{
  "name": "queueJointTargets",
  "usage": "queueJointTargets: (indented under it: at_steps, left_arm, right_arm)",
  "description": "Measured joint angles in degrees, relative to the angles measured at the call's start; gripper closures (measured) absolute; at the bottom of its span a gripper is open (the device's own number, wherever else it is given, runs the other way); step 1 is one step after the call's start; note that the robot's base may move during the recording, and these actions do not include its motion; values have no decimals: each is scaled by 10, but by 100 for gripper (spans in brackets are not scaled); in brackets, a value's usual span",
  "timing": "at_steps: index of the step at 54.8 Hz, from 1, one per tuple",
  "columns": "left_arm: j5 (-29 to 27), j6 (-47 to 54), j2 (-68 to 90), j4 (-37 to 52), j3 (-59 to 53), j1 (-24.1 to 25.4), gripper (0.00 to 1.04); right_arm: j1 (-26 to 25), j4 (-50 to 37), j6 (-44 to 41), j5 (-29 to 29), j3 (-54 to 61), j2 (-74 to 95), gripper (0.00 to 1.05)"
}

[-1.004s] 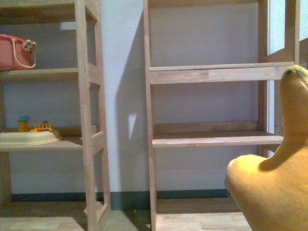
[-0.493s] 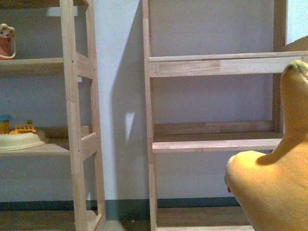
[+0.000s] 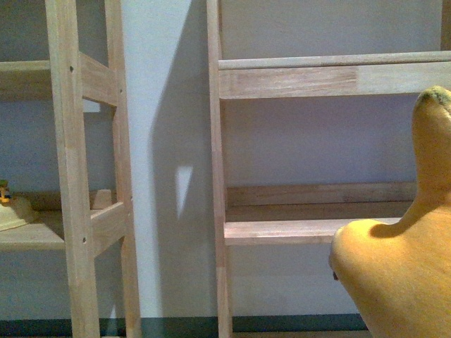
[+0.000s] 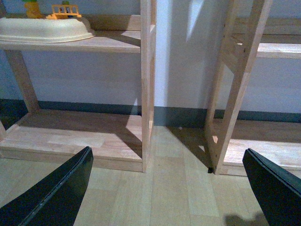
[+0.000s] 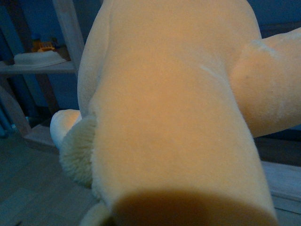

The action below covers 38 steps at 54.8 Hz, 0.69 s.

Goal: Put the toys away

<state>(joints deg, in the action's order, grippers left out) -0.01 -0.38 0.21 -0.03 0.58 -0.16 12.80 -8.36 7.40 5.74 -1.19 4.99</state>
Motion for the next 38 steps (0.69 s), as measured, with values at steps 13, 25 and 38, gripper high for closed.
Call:
queueJointTargets:
  at_steps: [13,25,38]
  left_arm:
    - [0,0,0,0,0,0,6]
    - [0,0,0,0,0,0,6]
    - [0,0,0,0,0,0,6]
  right_arm:
    - [0,0,0,0,0,0,84]
    - [0,0,0,0,0,0,84]
    - [0,0,0,0,0,0,84]
